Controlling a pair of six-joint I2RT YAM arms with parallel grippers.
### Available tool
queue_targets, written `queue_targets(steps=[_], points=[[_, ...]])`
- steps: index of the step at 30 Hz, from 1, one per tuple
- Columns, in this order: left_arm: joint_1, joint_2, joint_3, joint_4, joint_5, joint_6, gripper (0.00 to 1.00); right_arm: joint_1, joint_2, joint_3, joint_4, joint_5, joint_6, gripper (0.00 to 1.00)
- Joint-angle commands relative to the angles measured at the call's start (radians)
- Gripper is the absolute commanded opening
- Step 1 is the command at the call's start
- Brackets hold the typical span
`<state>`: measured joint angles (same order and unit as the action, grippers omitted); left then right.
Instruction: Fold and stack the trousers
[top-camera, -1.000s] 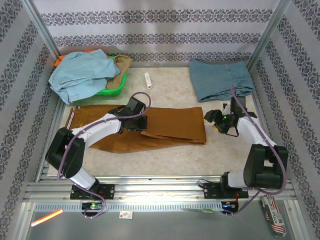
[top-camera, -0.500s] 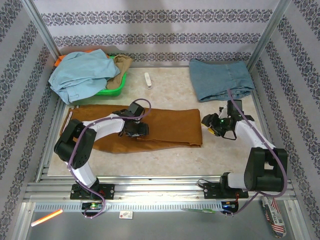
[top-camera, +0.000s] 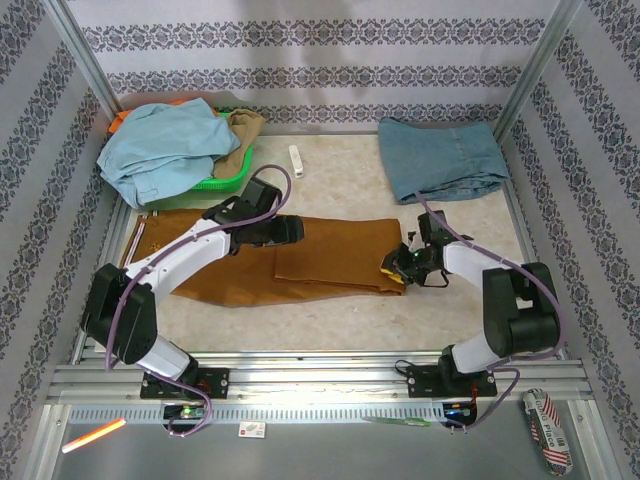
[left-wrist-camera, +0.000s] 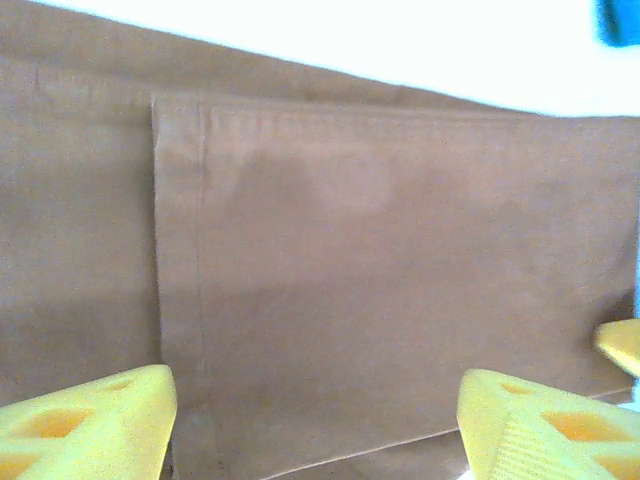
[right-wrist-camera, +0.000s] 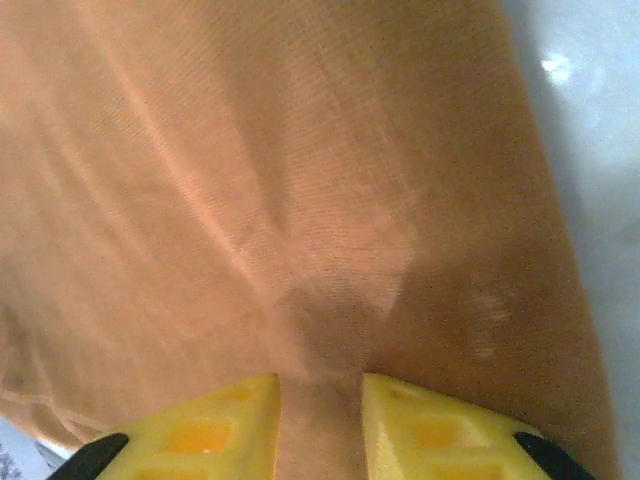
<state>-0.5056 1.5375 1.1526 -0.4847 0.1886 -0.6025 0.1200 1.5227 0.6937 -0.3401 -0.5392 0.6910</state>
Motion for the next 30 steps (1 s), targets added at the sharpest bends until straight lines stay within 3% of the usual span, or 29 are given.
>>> queue_targets(steps=[1, 7, 11, 15, 17, 19, 26, 30], points=[[-0.03, 0.067, 0.014, 0.025, 0.028, -0.015, 0.74, -0.004, 0.032, -0.024, 0.03, 0.022, 0.037, 0.35], [-0.038, 0.184, -0.087, 0.2, 0.044, -0.038, 0.74, -0.048, 0.047, -0.013, 0.005, 0.006, 0.001, 0.39], [-0.037, 0.218, -0.15, 0.24, 0.045, -0.029, 0.73, -0.066, -0.05, 0.03, -0.076, -0.023, -0.064, 0.41], [-0.028, 0.227, -0.21, 0.274, 0.047, -0.034, 0.73, -0.103, -0.148, 0.093, -0.164, 0.067, -0.139, 0.5], [-0.024, 0.231, -0.232, 0.291, 0.056, -0.038, 0.72, -0.121, -0.153, 0.108, -0.184, 0.206, -0.159, 0.61], [-0.023, 0.236, -0.248, 0.318, 0.079, -0.051, 0.69, -0.131, -0.111, 0.115, -0.167, 0.266, -0.165, 0.66], [-0.021, 0.238, -0.254, 0.331, 0.094, -0.056, 0.67, -0.137, 0.134, 0.248, -0.215, 0.115, -0.284, 0.62], [-0.019, 0.23, -0.256, 0.333, 0.101, -0.057, 0.67, -0.128, 0.203, 0.246, -0.203, 0.114, -0.27, 0.58]])
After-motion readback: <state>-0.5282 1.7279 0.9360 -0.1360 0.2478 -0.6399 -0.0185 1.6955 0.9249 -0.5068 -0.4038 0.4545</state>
